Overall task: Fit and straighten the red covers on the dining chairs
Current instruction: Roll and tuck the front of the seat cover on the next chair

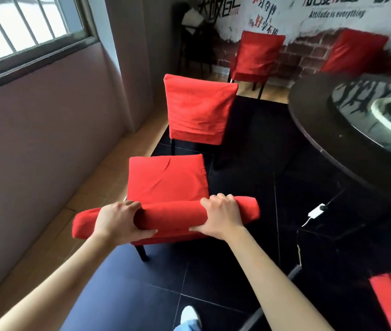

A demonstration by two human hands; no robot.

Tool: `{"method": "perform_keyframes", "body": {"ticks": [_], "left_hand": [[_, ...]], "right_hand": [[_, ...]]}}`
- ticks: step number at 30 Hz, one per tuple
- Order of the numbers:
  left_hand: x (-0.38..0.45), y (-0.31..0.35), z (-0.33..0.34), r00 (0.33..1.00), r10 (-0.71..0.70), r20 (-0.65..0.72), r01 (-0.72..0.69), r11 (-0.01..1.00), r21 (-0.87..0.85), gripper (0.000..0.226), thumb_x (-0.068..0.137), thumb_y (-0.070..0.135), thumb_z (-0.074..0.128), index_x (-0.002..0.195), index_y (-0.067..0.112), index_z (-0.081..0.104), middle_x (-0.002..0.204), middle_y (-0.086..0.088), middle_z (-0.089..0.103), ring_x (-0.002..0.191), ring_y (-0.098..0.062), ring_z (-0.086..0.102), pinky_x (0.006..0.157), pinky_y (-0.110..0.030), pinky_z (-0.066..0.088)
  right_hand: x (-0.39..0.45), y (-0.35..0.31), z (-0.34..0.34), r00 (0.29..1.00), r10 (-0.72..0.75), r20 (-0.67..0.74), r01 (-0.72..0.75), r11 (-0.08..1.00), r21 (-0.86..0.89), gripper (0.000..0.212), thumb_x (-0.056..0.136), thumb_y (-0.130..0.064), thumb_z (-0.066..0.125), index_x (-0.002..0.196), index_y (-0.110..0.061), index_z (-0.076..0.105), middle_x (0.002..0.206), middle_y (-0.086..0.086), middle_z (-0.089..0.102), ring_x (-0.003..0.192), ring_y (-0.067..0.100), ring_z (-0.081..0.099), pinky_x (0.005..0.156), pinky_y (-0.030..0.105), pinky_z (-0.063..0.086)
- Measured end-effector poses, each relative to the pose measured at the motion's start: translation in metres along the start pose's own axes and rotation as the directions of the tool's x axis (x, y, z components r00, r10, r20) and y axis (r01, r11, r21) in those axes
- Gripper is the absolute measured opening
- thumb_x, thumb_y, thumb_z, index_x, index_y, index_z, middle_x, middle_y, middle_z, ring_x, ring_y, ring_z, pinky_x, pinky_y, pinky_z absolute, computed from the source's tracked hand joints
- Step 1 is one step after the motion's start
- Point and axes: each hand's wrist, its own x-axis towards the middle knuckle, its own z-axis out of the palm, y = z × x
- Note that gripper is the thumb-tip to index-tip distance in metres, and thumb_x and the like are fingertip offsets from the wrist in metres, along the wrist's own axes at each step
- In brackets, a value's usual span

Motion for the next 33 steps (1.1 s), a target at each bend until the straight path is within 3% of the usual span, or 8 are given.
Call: {"method": "perform_keyframes", "body": {"ticks": [10, 15, 20, 26, 29, 33], "left_hand": [[-0.039, -0.024, -0.001, 0.987, 0.160, 0.005, -0.159, 0.986, -0.039, 0.075, 0.046, 0.085, 0.041, 0.073, 0.018, 0.062, 0.066, 0.006, 0.059, 0.060, -0.021, 0.061, 0.052, -0.027, 0.039], [-0.043, -0.051, -0.005, 0.961, 0.276, -0.003, -0.276, 0.959, -0.061, 0.079, 0.046, 0.086, 0.038, 0.079, 0.018, 0.062, 0.071, 0.006, 0.060, 0.065, -0.021, 0.062, 0.055, -0.028, 0.040], [-0.044, -0.082, -0.012, 0.909, 0.417, -0.011, -0.417, 0.905, -0.089, 0.080, 0.047, 0.085, 0.038, 0.082, 0.018, 0.064, 0.073, 0.004, 0.062, 0.070, -0.023, 0.064, 0.056, -0.028, 0.035], [-0.056, -0.119, -0.017, 0.819, 0.573, 0.034, -0.564, 0.814, -0.139, 0.079, 0.048, 0.084, 0.039, 0.085, 0.019, 0.065, 0.077, 0.003, 0.064, 0.074, -0.024, 0.065, 0.061, -0.029, 0.046], [-0.068, -0.135, -0.017, 0.769, 0.637, 0.051, -0.627, 0.768, -0.131, 0.072, 0.048, 0.080, 0.048, 0.075, 0.016, 0.067, 0.064, 0.003, 0.062, 0.060, -0.025, 0.063, 0.051, -0.028, 0.048], [-0.085, -0.146, -0.013, 0.766, 0.641, 0.046, -0.626, 0.761, -0.169, 0.065, 0.047, 0.072, 0.054, 0.071, 0.014, 0.068, 0.059, 0.003, 0.061, 0.053, -0.024, 0.062, 0.047, -0.027, 0.049]], "right_hand": [[-0.059, -0.055, 0.002, 0.988, 0.155, -0.007, -0.155, 0.988, 0.004, 0.066, 0.058, -0.079, 0.064, 0.089, -0.021, 0.060, 0.089, 0.002, 0.064, 0.087, 0.026, 0.057, 0.075, 0.037, 0.035], [-0.079, -0.095, 0.003, 0.963, 0.270, -0.013, -0.270, 0.963, 0.003, 0.067, 0.060, -0.081, 0.061, 0.091, -0.022, 0.060, 0.088, 0.001, 0.063, 0.087, 0.024, 0.056, 0.078, 0.037, 0.037], [-0.096, -0.146, 0.002, 0.908, 0.417, -0.022, -0.418, 0.909, -0.003, 0.070, 0.061, -0.084, 0.057, 0.094, -0.022, 0.060, 0.088, -0.002, 0.062, 0.088, 0.022, 0.056, 0.081, 0.037, 0.038], [-0.120, -0.218, 0.004, 0.817, 0.576, 0.026, -0.576, 0.817, -0.026, 0.076, 0.063, -0.087, 0.049, 0.107, -0.026, 0.058, 0.098, -0.004, 0.061, 0.098, 0.020, 0.054, 0.088, 0.036, 0.035], [-0.131, -0.250, 0.008, 0.784, 0.618, 0.053, -0.618, 0.786, -0.015, 0.076, 0.065, -0.085, 0.051, 0.110, -0.024, 0.057, 0.103, -0.002, 0.062, 0.102, 0.021, 0.053, 0.092, 0.038, 0.035], [-0.141, -0.273, 0.009, 0.760, 0.645, 0.080, -0.647, 0.762, 0.000, 0.075, 0.066, -0.082, 0.054, 0.112, -0.023, 0.055, 0.110, 0.001, 0.061, 0.109, 0.023, 0.052, 0.098, 0.039, 0.032]]}}
